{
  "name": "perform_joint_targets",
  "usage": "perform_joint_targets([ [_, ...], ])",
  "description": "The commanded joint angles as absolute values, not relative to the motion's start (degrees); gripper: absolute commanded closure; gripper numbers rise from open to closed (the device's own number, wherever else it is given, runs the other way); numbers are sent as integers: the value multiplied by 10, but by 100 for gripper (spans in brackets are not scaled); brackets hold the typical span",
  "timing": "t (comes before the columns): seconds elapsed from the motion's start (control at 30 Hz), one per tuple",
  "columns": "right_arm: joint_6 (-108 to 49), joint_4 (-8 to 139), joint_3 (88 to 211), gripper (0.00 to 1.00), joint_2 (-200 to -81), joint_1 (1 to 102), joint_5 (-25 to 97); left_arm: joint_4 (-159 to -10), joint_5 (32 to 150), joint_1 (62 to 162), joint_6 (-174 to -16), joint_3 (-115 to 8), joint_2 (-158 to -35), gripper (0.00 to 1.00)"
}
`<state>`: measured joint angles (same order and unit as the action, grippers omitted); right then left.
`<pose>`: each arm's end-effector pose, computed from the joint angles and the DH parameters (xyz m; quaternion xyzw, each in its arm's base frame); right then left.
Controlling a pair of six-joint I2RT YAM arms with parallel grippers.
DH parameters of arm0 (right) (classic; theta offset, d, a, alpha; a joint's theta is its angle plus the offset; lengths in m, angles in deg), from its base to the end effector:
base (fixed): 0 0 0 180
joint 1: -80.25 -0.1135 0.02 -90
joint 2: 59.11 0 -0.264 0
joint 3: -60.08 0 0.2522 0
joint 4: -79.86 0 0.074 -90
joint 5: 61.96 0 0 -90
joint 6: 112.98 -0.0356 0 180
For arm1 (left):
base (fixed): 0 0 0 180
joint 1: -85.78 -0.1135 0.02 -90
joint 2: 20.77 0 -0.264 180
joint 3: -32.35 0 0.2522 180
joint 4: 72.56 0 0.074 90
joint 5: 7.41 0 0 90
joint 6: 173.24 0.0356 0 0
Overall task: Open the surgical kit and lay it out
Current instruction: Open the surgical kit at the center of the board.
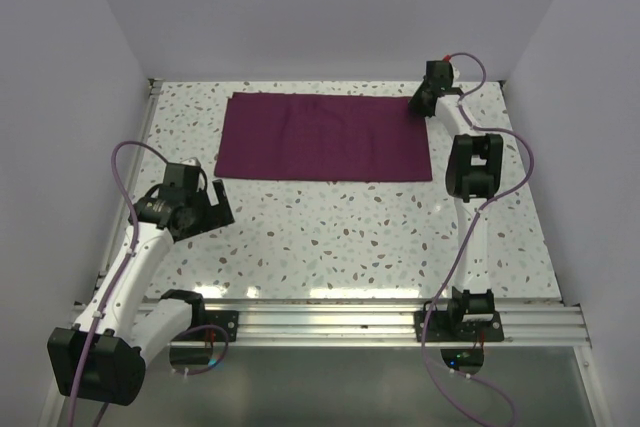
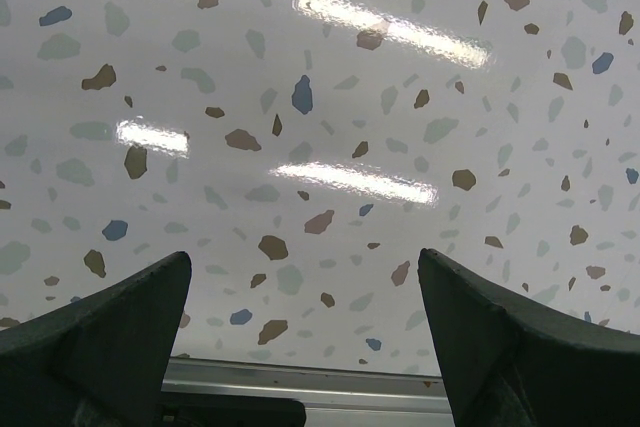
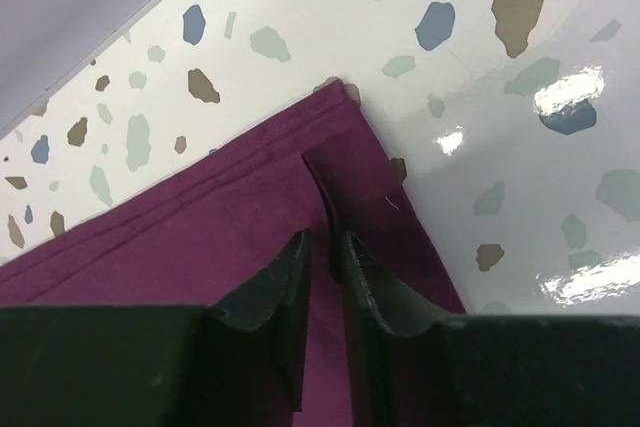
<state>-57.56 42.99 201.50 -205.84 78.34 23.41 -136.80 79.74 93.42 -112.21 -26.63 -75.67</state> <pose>0.5728 0.0162 0.1615 0.2726 0.8720 0.0917 0.3962 0.1730 -0.0214 0.2524 -0.1851 0.9481 -0.0580 0.2519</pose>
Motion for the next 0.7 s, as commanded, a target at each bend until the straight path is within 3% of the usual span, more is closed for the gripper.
perform_joint_targets([
  [0.0,-571,430,2024,80,-2059,781,236,-1358,789,939,-1131,-268,-758,0],
  [0.17,-566,421,2026,100,-2057,781,230,-1361,786,940,-1134,-268,-754,0],
  [0.4,-558,434,2000,100,-2027,781,257,-1368,778,940,-1142,-269,-748,0],
  [0.67,-565,476,1884,100,-1919,756,311,-1391,757,940,-1162,-290,-722,0],
])
